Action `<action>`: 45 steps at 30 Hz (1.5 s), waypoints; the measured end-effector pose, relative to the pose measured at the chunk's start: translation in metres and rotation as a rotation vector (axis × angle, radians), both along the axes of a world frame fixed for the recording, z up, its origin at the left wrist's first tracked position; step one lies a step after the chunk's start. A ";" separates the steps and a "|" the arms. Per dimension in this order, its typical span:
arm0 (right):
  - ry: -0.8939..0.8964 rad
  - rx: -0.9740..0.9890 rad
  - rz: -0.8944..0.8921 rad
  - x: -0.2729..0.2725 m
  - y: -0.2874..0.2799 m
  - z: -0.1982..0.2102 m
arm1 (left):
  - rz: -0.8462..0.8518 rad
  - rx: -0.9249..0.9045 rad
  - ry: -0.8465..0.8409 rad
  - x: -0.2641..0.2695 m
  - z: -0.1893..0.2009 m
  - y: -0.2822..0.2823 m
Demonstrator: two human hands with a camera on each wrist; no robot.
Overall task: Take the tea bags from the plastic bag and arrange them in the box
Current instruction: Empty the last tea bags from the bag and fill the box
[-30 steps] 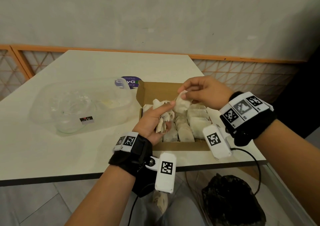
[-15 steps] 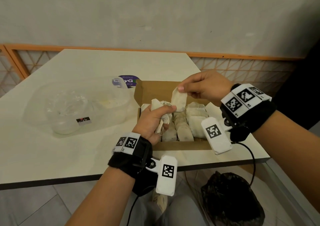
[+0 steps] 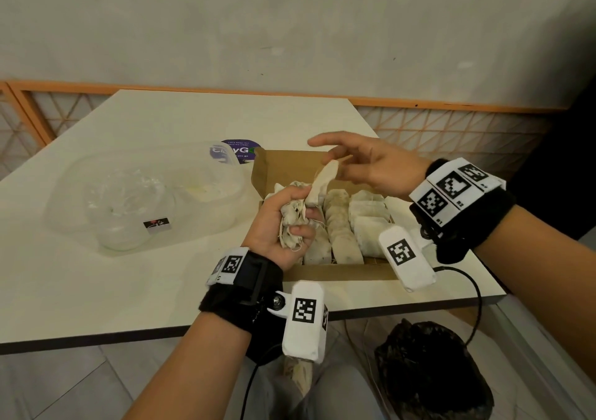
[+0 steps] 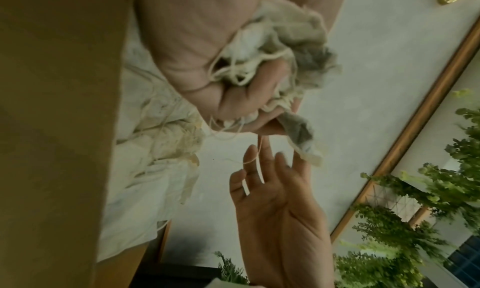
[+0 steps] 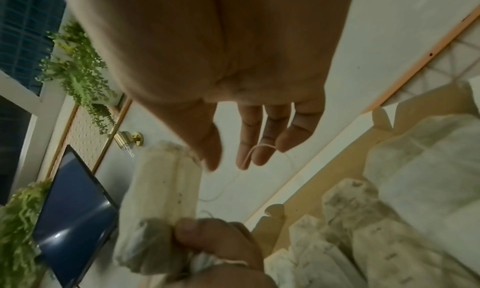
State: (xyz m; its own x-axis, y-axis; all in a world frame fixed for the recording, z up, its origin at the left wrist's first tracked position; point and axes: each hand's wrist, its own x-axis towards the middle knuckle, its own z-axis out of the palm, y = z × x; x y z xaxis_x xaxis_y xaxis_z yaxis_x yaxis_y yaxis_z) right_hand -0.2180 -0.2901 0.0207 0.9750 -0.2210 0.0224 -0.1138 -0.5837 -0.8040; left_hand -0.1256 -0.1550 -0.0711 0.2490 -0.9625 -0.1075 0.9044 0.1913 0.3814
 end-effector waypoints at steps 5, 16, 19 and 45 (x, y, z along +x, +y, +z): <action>-0.110 0.031 -0.145 0.007 0.005 0.005 | 0.033 0.108 0.002 -0.003 0.004 -0.002; 0.272 -0.016 -0.140 -0.026 -0.023 -0.021 | 0.303 0.158 -0.020 -0.003 0.001 -0.003; 0.321 0.091 -0.131 -0.031 -0.022 -0.041 | 0.304 0.154 -0.029 -0.003 0.001 -0.003; -0.387 0.197 -0.273 -0.009 0.046 -0.098 | 0.300 0.177 -0.235 -0.003 -0.010 -0.014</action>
State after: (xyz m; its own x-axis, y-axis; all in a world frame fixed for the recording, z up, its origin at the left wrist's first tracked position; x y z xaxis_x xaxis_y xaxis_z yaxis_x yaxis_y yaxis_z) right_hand -0.2265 -0.2439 -0.0773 0.8096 -0.5028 0.3030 0.0871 -0.4075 -0.9090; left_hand -0.1282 -0.1689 -0.0808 0.5529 -0.8155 -0.1714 0.7028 0.3458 0.6217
